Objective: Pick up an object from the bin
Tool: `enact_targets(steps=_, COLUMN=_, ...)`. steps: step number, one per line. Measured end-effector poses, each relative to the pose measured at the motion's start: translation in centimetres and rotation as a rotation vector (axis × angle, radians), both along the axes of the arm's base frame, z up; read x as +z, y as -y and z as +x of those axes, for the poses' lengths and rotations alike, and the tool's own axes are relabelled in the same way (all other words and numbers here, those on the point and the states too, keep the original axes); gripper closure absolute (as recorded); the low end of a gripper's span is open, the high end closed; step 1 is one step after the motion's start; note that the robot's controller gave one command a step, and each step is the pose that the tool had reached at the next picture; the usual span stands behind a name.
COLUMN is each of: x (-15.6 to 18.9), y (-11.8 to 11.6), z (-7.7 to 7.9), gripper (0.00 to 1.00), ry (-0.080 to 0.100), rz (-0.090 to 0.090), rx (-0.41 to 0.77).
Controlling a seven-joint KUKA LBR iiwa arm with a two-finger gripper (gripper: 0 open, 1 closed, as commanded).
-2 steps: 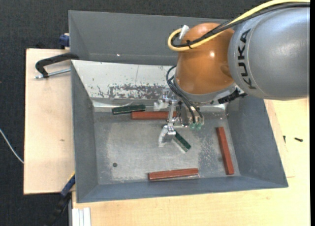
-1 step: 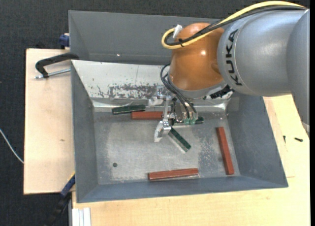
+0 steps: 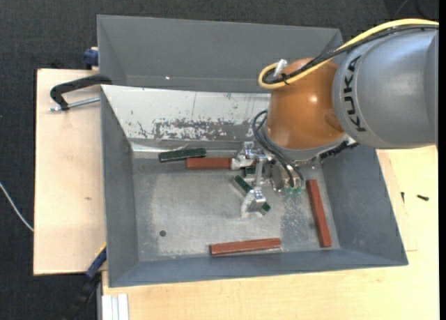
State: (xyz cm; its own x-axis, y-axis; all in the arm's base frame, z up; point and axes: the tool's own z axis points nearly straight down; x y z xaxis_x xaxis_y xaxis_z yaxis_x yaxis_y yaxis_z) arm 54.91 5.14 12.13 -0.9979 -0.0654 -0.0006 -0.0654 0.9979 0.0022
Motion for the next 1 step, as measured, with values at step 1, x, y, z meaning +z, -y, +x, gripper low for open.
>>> enact_targets(steps=1, x=-0.41, y=3.18, z=-0.40, gripper=0.00, ry=-0.004, rz=-0.005, rx=0.000)
